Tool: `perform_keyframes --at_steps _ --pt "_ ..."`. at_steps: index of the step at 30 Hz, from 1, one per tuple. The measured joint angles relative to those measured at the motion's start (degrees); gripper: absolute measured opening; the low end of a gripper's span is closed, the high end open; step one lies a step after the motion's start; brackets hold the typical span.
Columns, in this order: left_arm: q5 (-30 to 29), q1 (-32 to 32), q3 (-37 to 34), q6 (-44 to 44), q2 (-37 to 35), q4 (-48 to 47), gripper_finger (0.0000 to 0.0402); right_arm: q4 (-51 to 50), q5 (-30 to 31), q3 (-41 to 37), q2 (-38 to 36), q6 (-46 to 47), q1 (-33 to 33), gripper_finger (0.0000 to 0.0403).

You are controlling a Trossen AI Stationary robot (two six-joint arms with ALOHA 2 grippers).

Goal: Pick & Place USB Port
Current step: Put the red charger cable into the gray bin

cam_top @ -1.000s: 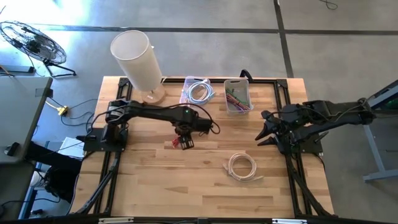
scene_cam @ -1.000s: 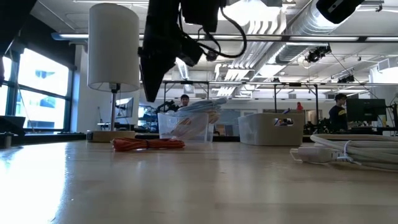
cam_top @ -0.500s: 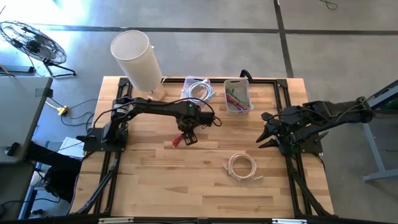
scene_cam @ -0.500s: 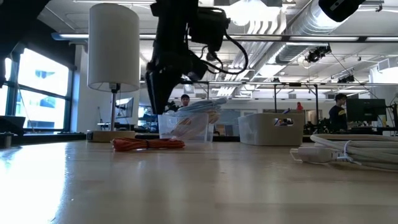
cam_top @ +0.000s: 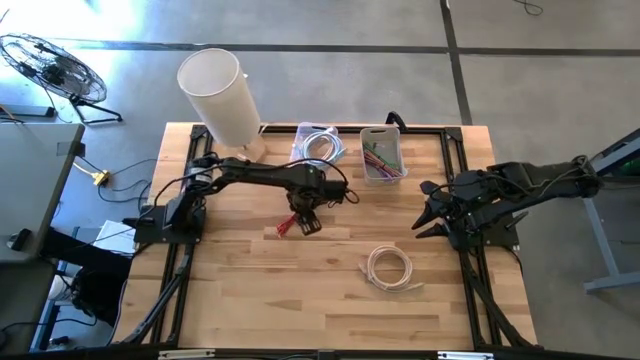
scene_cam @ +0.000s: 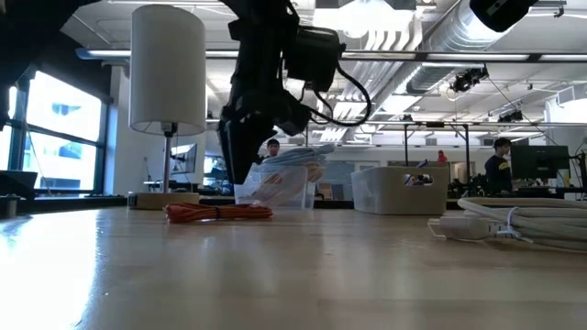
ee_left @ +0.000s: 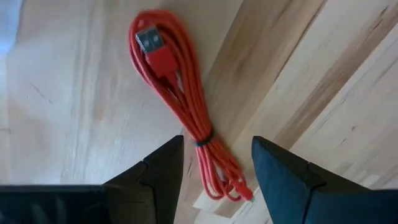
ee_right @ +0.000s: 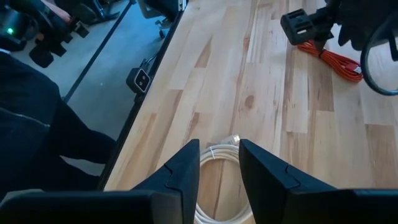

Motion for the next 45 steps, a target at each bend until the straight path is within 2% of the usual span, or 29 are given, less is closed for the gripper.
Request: perform_keyframes --at_steps 12,27,30,35,45 --pt "1.3 0.0 0.0 2.6 3.8 0.7 0.0184 0.5 0.0 0.0 0.0 1.8 0.0 0.0105" --pt "0.0 0.0 0.1 7.3 7.4 -0.8 0.018 2.0 0.0 0.0 0.0 1.8 0.0 0.0105" --pt "-1.3 -0.5 0.1 8.7 7.5 -0.8 0.0147 2.2 0.0 0.0 0.0 1.8 0.0 0.0105" --pt "-1.9 -0.3 0.1 11.6 7.5 -0.8 0.0021 2.3 0.0 0.0 0.0 1.8 0.0 0.0105" --pt "-3.1 -1.6 0.1 11.3 6.7 -1.4 0.0002 2.3 0.0 0.0 0.0 2.2 0.0 0.0105"
